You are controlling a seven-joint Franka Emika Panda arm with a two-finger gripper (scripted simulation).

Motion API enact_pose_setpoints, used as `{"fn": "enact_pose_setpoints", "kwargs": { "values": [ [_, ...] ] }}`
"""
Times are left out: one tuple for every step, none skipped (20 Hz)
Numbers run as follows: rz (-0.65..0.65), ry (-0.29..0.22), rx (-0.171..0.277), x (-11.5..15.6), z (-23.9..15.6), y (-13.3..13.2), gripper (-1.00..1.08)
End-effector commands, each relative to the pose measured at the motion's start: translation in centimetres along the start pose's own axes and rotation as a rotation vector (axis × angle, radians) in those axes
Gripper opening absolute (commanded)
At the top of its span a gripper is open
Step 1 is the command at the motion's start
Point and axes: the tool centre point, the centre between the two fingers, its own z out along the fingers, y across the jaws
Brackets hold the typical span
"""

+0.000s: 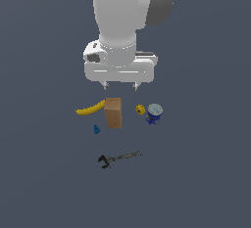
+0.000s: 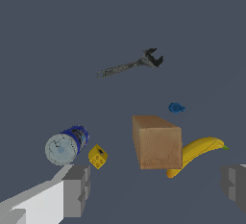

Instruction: Pick up a designated object from a clutter of objects.

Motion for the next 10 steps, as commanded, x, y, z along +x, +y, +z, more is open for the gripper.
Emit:
{"fn": "enact_pose_setpoints", "kwargs": {
  "values": [
    [0.0, 0.0, 0.0, 0.0, 0.0, 0.0, 1.0],
    [0.001, 0.0, 0.0, 0.0, 0.0, 0.0, 1.0],
    [0.002, 0.001, -0.001, 0.0, -0.1, 0.1, 1.0],
    [0.005, 0.002, -0.002, 0.0, -0.1, 0.3, 1.0],
    [0.01, 0.003, -0.003, 0.0, -0.2, 0.5, 1.0],
    [0.015, 0.005, -0.005, -0.1, -0.3, 0.8, 1.0],
    [0.022, 0.006, -0.007, -0.1, -0.5, 1.2, 1.0],
    [0.028, 0.008, -0.009, -0.1, -0.7, 1.5, 1.0],
    [0.032, 0.01, -0.01, -0.1, -0.8, 1.7, 1.0],
    [0.036, 0.011, -0.011, -0.2, -0.9, 1.9, 1.0]
  ]
}}
